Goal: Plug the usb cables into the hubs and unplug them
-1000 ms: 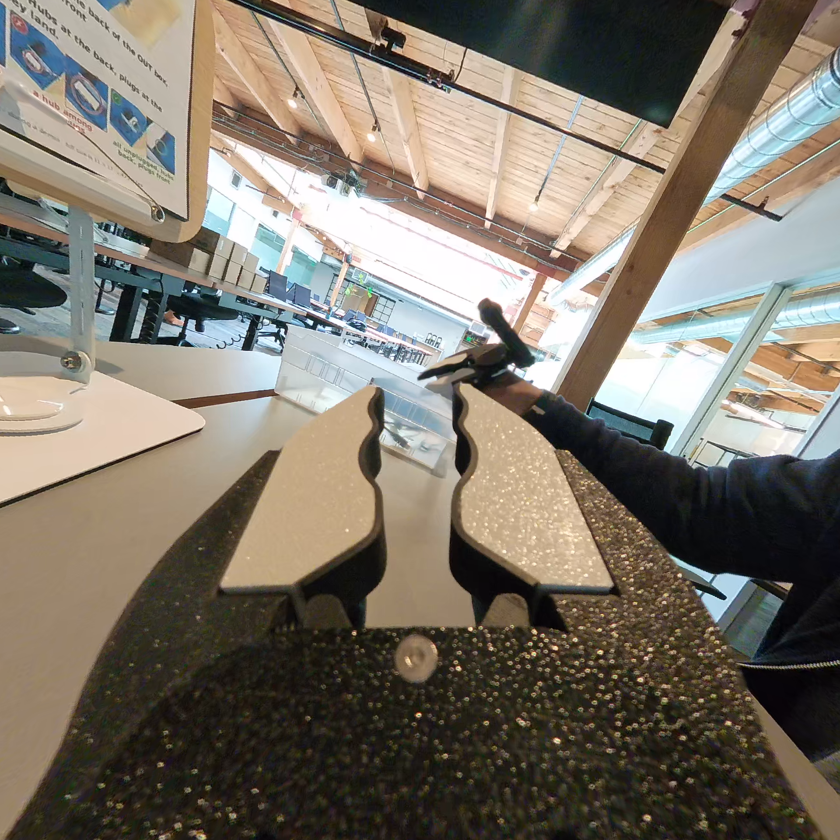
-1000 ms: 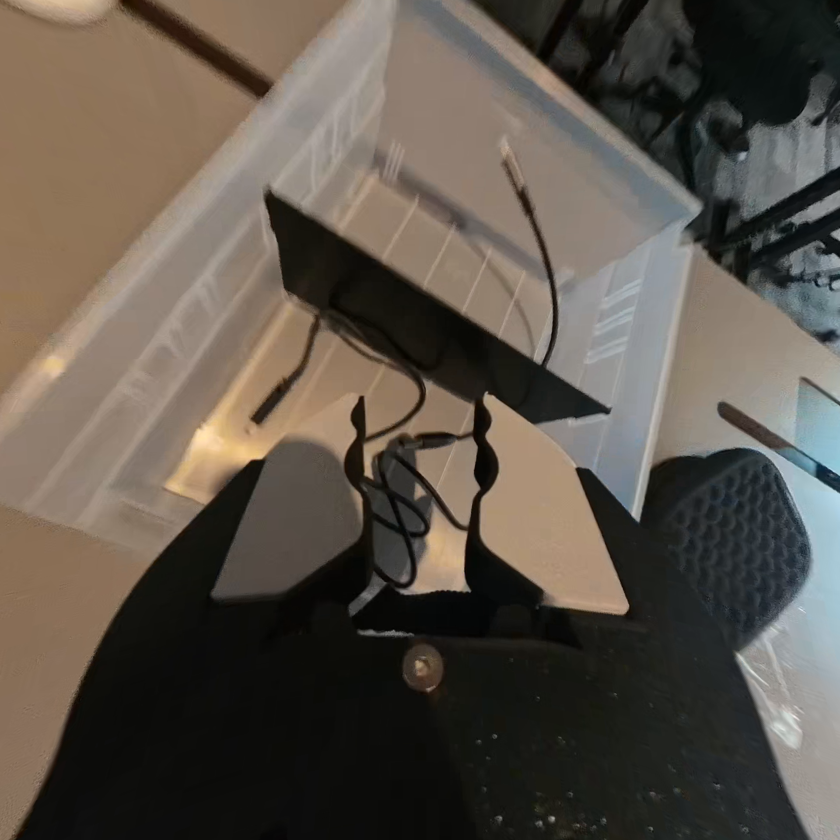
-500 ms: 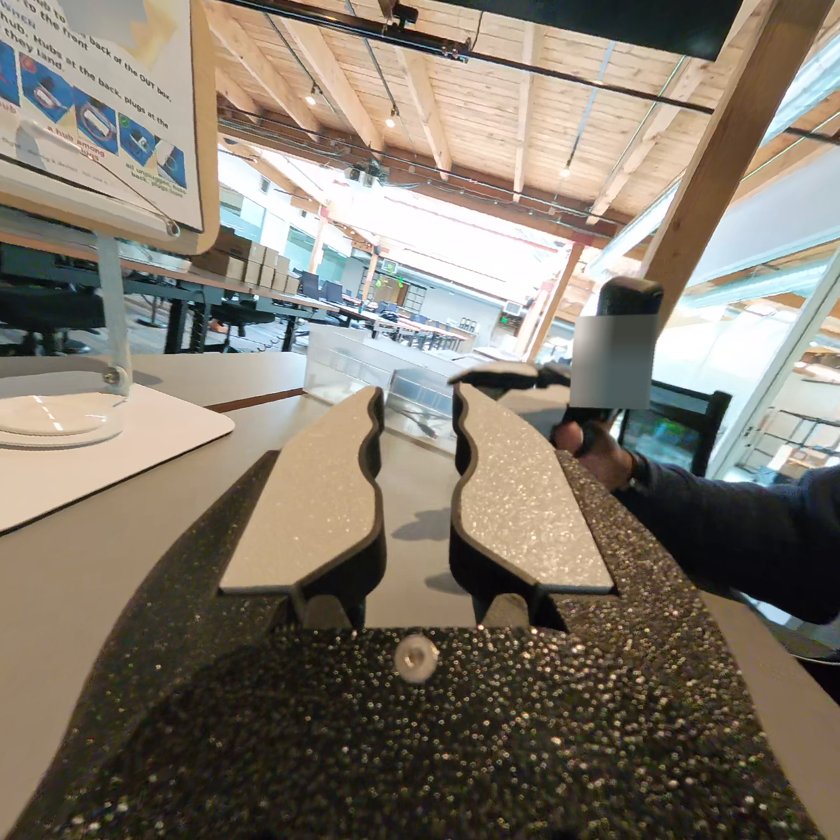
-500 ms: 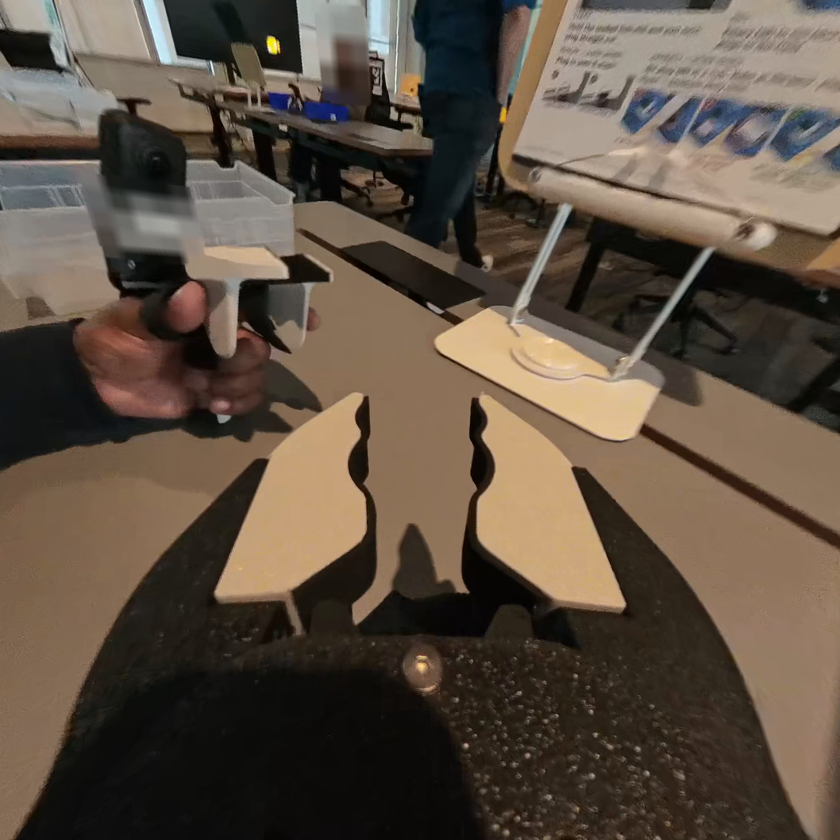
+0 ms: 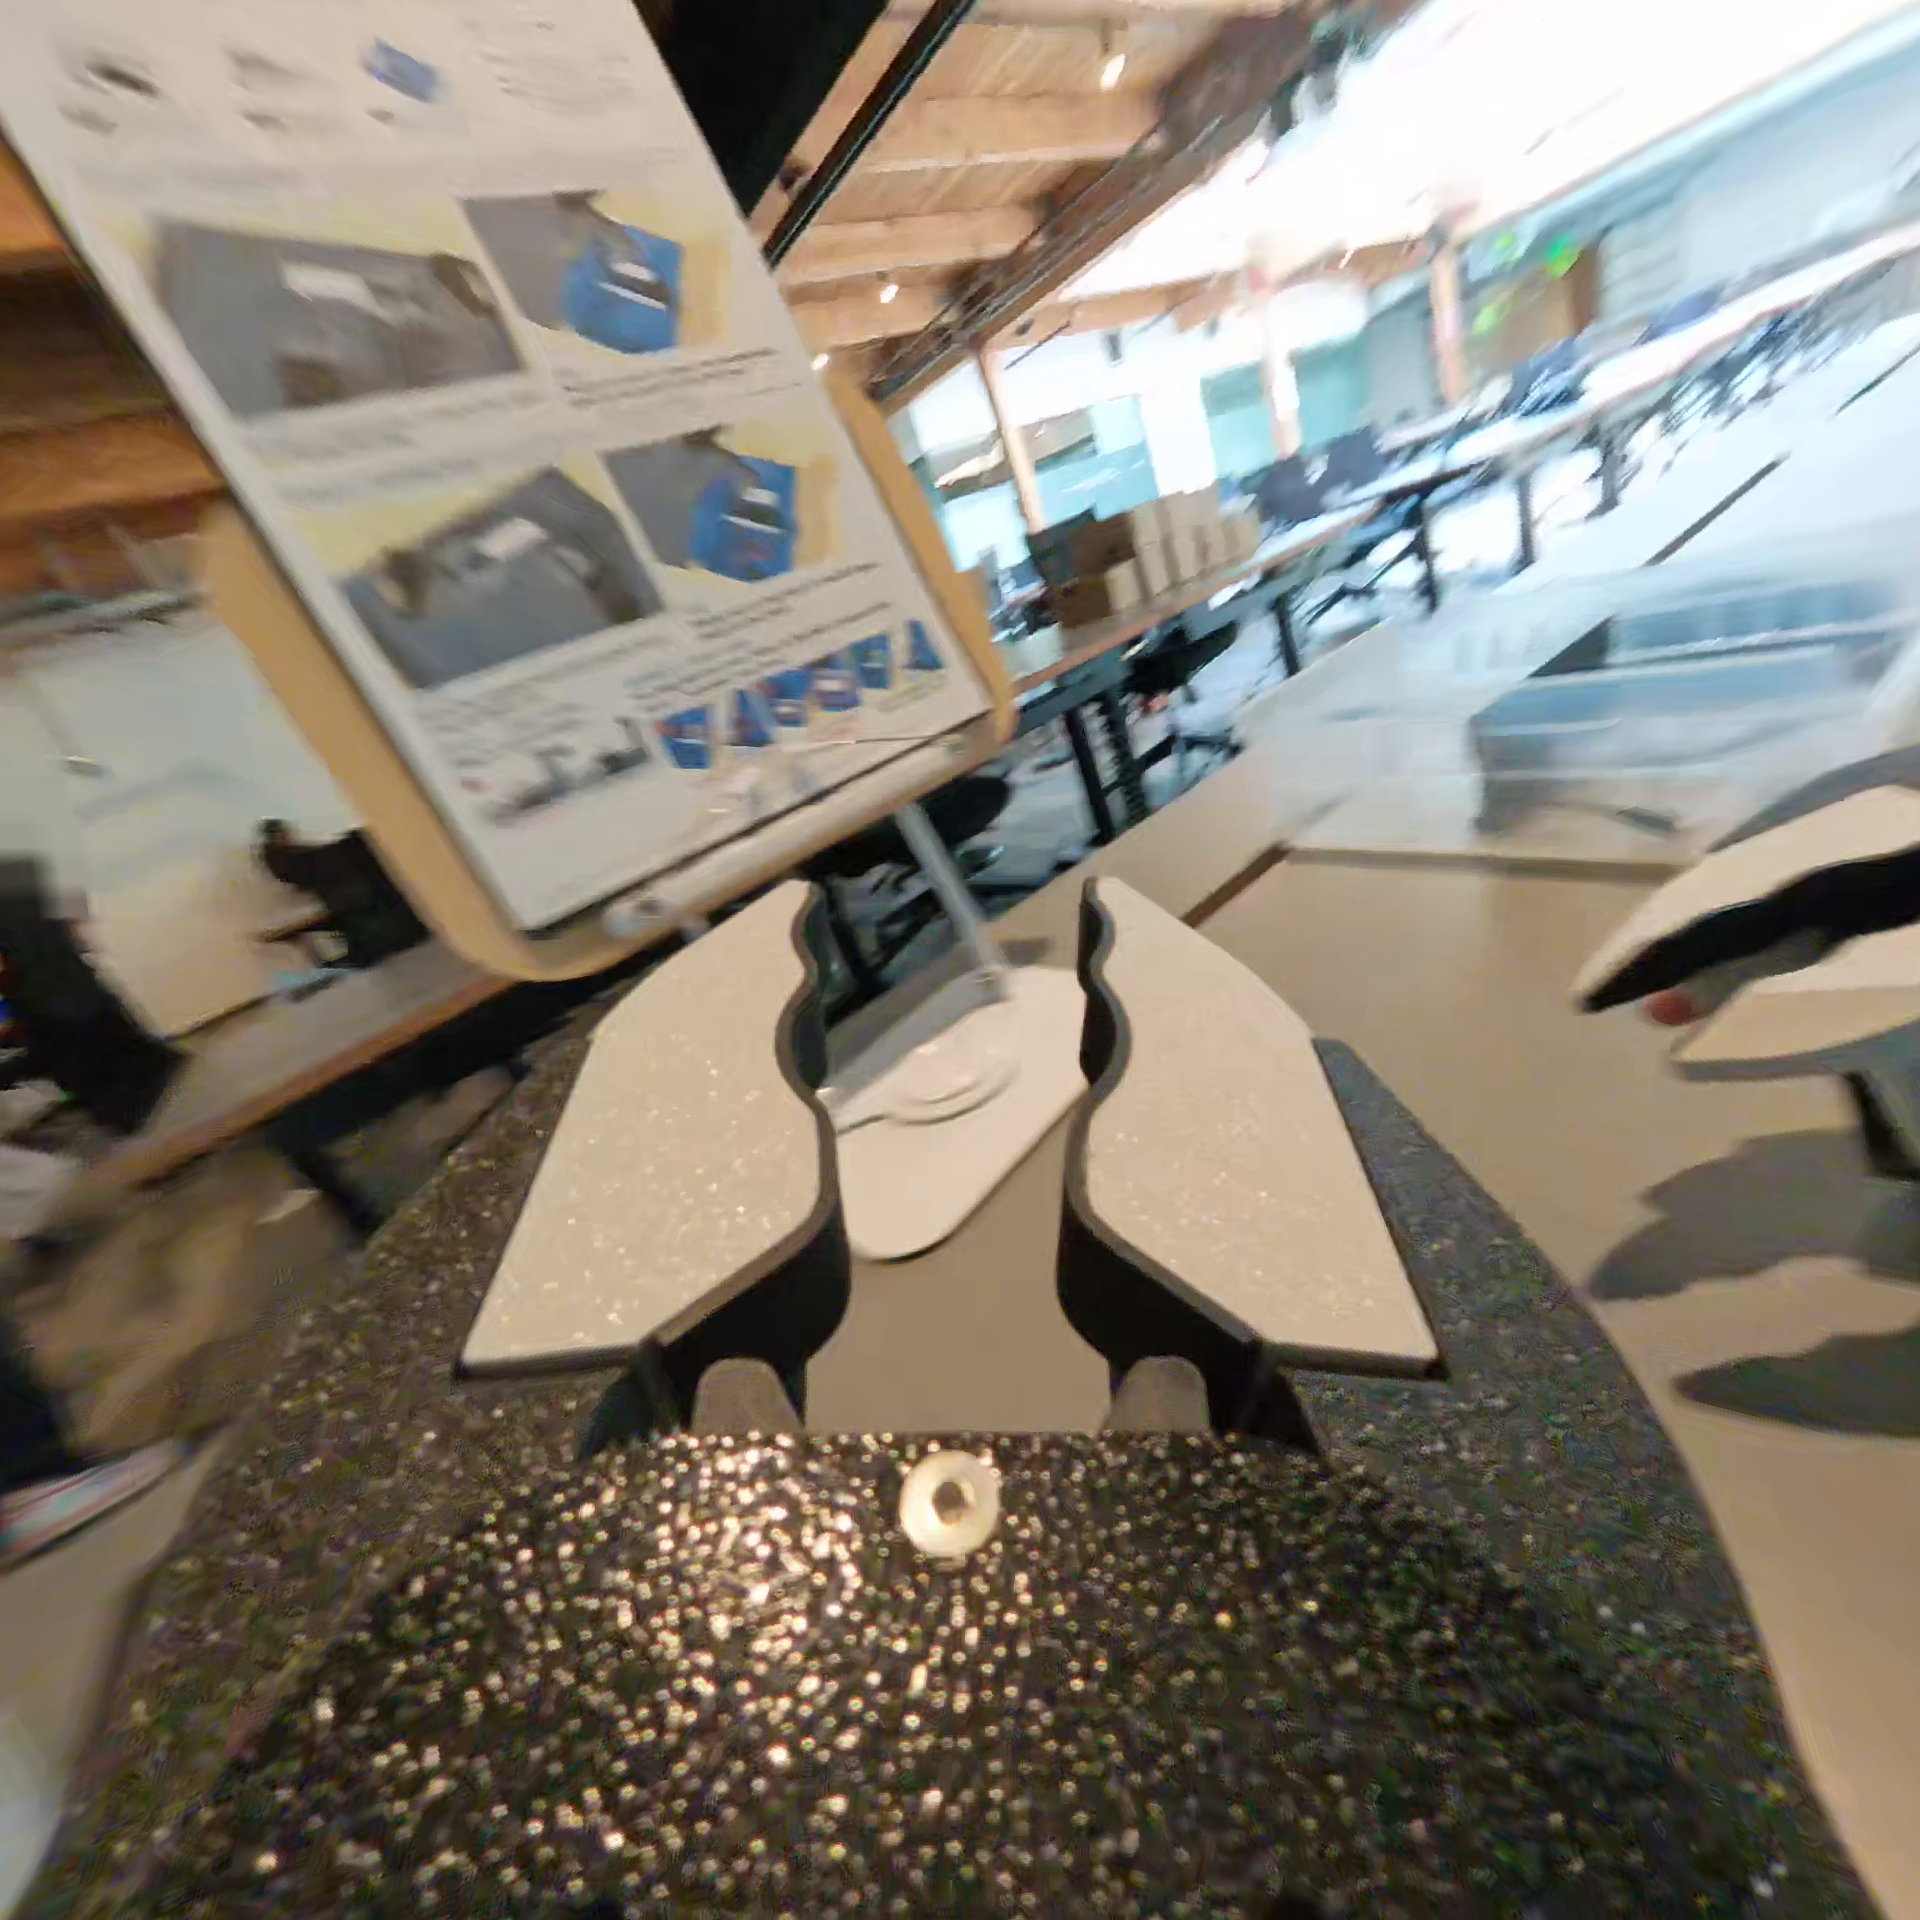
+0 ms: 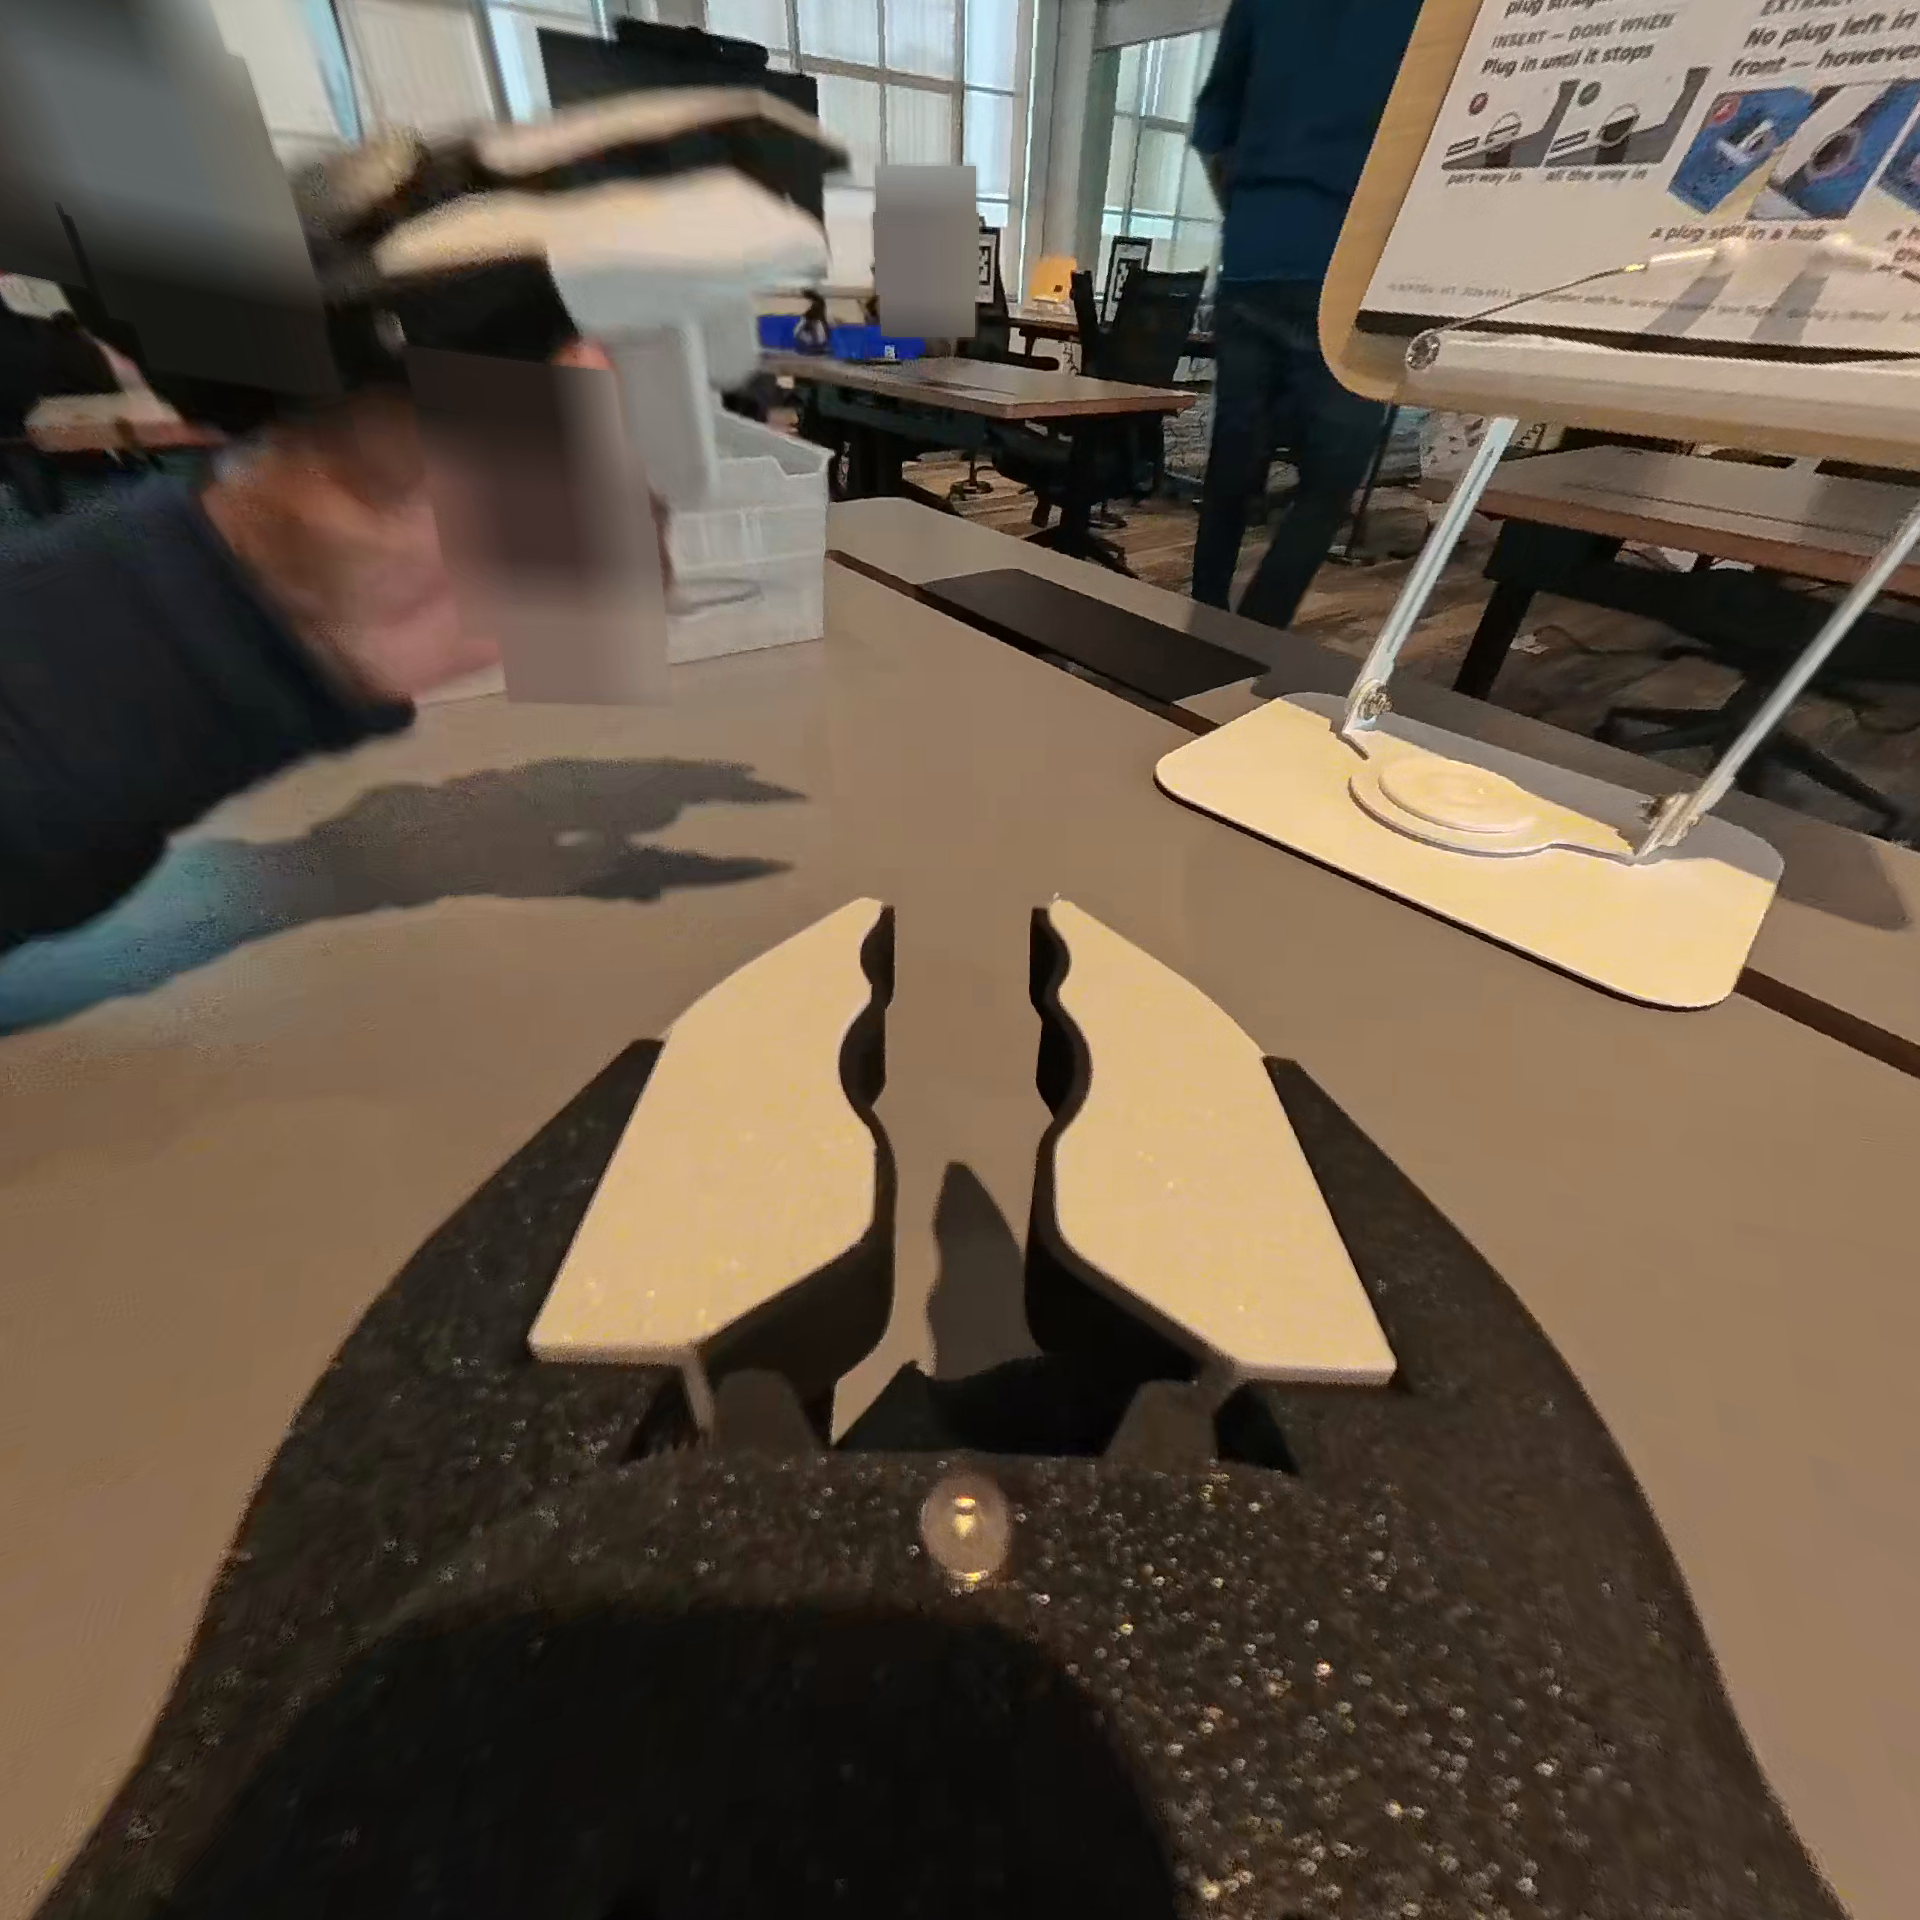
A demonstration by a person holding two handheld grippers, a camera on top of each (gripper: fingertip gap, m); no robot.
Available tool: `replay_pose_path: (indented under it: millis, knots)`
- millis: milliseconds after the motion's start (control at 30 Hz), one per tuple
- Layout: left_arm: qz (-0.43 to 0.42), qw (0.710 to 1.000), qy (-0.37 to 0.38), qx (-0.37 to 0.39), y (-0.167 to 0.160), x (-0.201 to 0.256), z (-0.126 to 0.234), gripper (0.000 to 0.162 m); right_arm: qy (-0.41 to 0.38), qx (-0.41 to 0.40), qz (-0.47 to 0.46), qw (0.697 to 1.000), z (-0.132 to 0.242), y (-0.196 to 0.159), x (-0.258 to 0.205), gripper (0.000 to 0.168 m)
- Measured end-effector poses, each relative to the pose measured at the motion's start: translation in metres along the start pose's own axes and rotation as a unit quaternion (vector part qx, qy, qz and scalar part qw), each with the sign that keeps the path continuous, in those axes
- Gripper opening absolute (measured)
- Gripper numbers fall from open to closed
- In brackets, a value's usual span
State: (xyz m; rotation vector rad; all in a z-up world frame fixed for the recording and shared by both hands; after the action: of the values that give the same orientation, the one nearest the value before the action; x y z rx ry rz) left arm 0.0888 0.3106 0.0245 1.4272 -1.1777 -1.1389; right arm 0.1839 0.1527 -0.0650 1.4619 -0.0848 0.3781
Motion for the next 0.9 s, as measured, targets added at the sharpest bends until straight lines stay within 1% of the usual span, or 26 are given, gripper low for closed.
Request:
replay_pose_path:
  millis: [67, 133, 200, 267, 333, 433, 500, 533, 600, 633, 700, 900]
  knots:
    - [-0.054, 0.997, 0.044, -0.045, 0.025, -0.031, 0.022, 0.045, 0.002, -0.002, 0.011, 1.0, -0.001, 0.0, -0.002, 0.024]
    - [-0.083, 0.986, 0.094, -0.114, 0.043, -0.072, 0.057, 0.045, 0.007, -0.004, 0.02, 1.0, -0.001, 0.001, -0.005, 0.023]
    - [-0.043, 0.972, 0.146, -0.177, 0.05, -0.119, 0.099, 0.046, 0.01, -0.006, 0.027, 1.0, -0.002, 0.001, -0.007, 0.023]
    - [0.024, 0.96, 0.186, -0.208, 0.046, -0.161, 0.14, 0.047, 0.015, -0.008, 0.031, 0.999, -0.002, 0.001, -0.008, 0.023]
    - [0.085, 0.942, 0.208, -0.249, 0.026, -0.194, 0.173, 0.046, 0.02, -0.011, 0.032, 0.999, -0.003, 0.0, -0.009, 0.023]
    - [0.131, 0.902, 0.227, -0.344, -0.025, -0.227, 0.203, 0.045, 0.026, -0.014, 0.034, 0.999, -0.004, 0.0, -0.011, 0.023]
    - [0.193, 0.849, 0.26, -0.418, -0.063, -0.243, 0.219, 0.042, 0.027, -0.018, 0.035, 0.999, -0.006, -0.001, -0.011, 0.023]
    - [0.229, 0.822, 0.278, -0.442, -0.077, -0.25, 0.225, 0.041, 0.028, -0.02, 0.036, 0.999, -0.006, -0.001, -0.011, 0.023]
    - [0.27, 0.783, 0.312, -0.465, -0.091, -0.258, 0.234, 0.039, 0.027, -0.023, 0.039, 0.999, -0.007, -0.001, -0.012, 0.022]
    - [0.272, 0.771, 0.33, -0.472, -0.092, -0.262, 0.238, 0.039, 0.026, -0.024, 0.042, 0.998, -0.008, -0.001, -0.012, 0.022]
    - [0.276, 0.759, 0.356, -0.47, -0.091, -0.268, 0.242, 0.039, 0.025, -0.027, 0.048, 0.998, -0.009, -0.002, -0.013, 0.022]
    - [0.325, 0.721, 0.367, -0.49, -0.117, -0.27, 0.254, 0.037, 0.032, -0.039, 0.081, 0.995, -0.011, -0.002, -0.02, 0.022]
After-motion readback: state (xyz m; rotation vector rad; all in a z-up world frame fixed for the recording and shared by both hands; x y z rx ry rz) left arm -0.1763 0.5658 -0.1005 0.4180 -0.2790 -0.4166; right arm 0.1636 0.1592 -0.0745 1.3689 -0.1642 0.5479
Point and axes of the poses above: each gripper's, where its closed fingertips meet, z back along the fingers, y out of its top, x = y × z across the jaws, the point moved 4 cm from there along z, back along the fingers, and after that the axes turned 15 degrees about z, right-handed, at the moved point
